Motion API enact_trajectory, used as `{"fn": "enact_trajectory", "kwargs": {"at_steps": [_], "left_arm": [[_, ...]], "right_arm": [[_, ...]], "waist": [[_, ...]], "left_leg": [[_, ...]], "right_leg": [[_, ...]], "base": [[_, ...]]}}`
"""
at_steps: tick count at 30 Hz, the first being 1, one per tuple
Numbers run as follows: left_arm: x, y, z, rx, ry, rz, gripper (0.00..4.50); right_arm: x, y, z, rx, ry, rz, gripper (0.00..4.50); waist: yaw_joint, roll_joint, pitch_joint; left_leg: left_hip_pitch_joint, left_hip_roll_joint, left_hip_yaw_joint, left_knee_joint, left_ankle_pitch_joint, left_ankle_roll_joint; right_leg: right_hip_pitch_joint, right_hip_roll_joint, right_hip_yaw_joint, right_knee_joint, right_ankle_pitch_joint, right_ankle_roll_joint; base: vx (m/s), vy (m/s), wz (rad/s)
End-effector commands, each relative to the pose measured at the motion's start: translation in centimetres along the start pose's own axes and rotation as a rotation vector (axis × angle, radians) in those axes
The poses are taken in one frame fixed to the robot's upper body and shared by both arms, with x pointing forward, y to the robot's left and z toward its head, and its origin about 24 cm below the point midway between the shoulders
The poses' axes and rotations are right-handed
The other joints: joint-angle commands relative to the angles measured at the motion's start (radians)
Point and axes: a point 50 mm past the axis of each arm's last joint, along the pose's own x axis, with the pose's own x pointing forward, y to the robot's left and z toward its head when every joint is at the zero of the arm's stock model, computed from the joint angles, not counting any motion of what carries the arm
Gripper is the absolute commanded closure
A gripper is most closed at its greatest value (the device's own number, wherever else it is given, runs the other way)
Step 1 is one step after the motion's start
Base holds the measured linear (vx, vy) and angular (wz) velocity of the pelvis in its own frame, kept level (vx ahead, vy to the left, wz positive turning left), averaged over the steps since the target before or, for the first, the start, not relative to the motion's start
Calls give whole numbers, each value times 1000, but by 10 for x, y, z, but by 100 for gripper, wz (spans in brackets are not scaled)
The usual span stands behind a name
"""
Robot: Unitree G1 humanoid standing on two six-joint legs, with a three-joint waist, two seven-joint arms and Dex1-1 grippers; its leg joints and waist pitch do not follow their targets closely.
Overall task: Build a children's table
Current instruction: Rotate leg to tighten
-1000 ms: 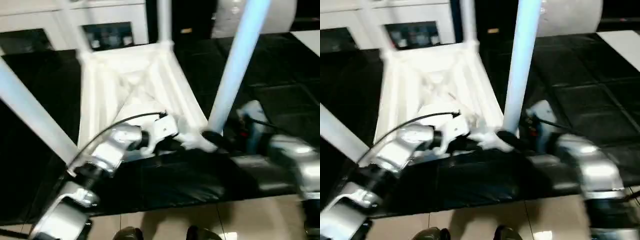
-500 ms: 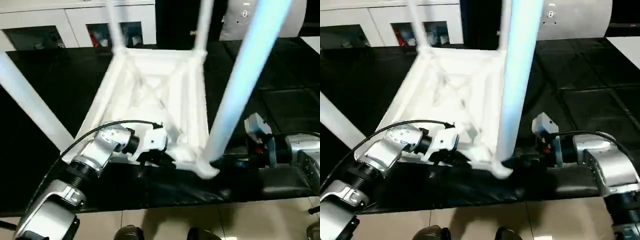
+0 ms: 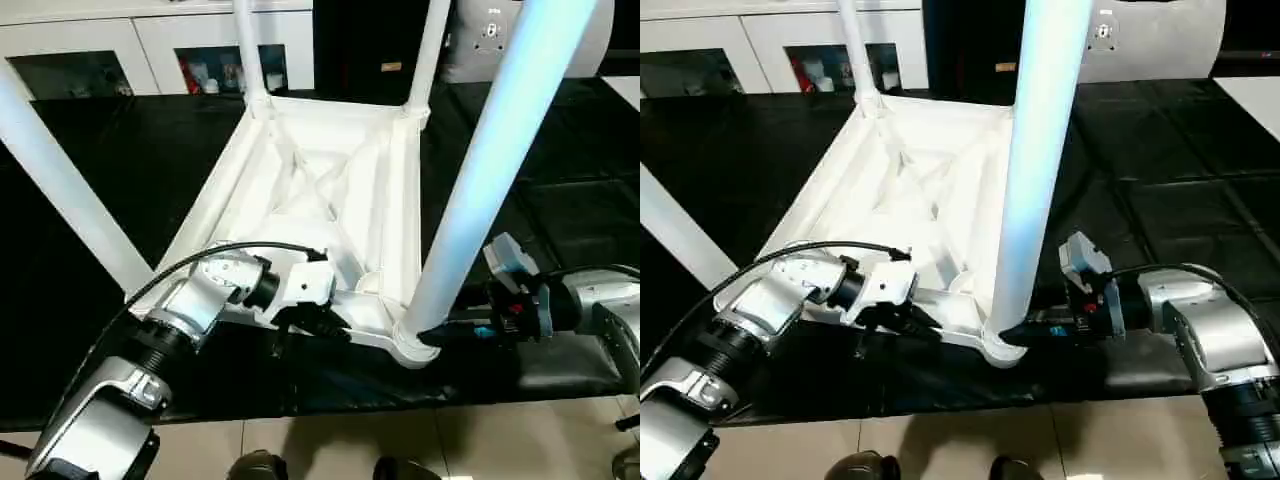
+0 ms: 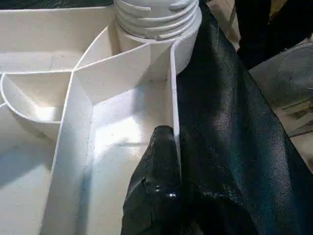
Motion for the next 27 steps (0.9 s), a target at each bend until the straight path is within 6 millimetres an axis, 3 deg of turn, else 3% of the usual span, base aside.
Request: {"fn": "enact_trajectory", "kwargs": {"at_steps": [1,3,6,9,10,13,14,16,17,18,19,20,22,24,27], "left_arm": [[7,-1,5,-10,-12,-35,450],[9,4,8,-67,-37,37,450],[13,10,13,-141,-68,149,450],[22,16,20,-211,-110,261,450],[23,17,21,-222,-115,278,450],[32,21,26,-272,-125,368,450],[35,23,28,-290,-125,400,450],[39,27,32,-322,-124,463,450],[41,29,34,-336,-123,498,450],[47,35,39,-363,-130,581,450],[47,35,39,-363,-130,581,450],[49,36,41,-359,-131,598,450],[51,36,43,-345,-137,598,450],[51,35,44,-327,-139,584,450],[51,30,44,-299,-139,548,450]], "right_arm": [[3,4,6,15,-63,26,245],[9,5,7,36,-110,-10,246],[22,-1,6,62,-120,-180,246],[39,-13,6,115,-157,-391,249],[41,-15,6,127,-160,-420,251],[52,-25,6,200,-178,-581,252],[55,-28,6,230,-186,-636,253],[60,-32,7,264,-196,-714,253],[63,-35,9,273,-206,-754,253],[67,-42,12,284,-230,-863,253],[67,-42,12,284,-230,-863,253],[68,-45,13,280,-239,-899,220],[70,-45,14,262,-256,-884,185],[70,-43,13,260,-259,-860,179],[65,-39,14,238,-274,-831,143]], "waist": [[-3,-25,-83],[0,-26,-82],[-8,-24,-70],[-31,-28,-59],[-50,-31,-58],[-71,-32,-57],[-78,-28,-54],[-82,-30,-55],[-83,-28,-54],[-83,-21,-54],[-88,-22,-56],[-87,-22,-58],[-87,-21,-63],[-83,-19,-66],[-75,-20,-67]], "left_leg": [[5,73,-19,-61,-23,158],[5,74,-19,-61,-24,156],[5,65,-20,-68,-75,115],[1,56,-23,-75,-136,65],[2,48,-26,-75,-156,43],[-1,47,-27,-75,-152,50],[0,46,-28,-76,-157,49],[6,38,-25,-72,-162,54],[9,40,-24,-72,-162,59],[6,42,-27,-75,-162,60],[3,45,-26,-75,-156,58],[4,48,-29,-76,-158,57],[1,51,-29,-76,-131,76],[0,55,-27,-75,-97,110],[-2,54,-23,-73,-77,133]], "right_leg": [[68,-76,64,-51,-218,-226],[68,-77,66,-52,-219,-227],[66,-75,61,-70,-338,-189],[68,-74,54,-89,-463,-138],[69,-74,48,-102,-544,-93],[66,-69,49,-104,-540,-82],[62,-66,47,-106,-545,-83],[59,-66,44,-116,-577,-67],[54,-65,45,-117,-577,-66],[57,-65,45,-113,-561,-70],[57,-63,46,-110,-538,-76],[56,-63,45,-109,-510,-83],[61,-65,50,-98,-420,-108],[64,-65,55,-85,-316,-152],[69,-67,58,-79,-269,-179]], "base": [[0,0,0],[0,0,0],[0,0,0],[-35,-5,-5],[0,0,0],[0,0,0],[0,0,0],[0,0,0],[0,0,0],[0,0,0],[0,0,0],[0,0,0],[0,0,0],[0,0,0],[0,0,0]]}}
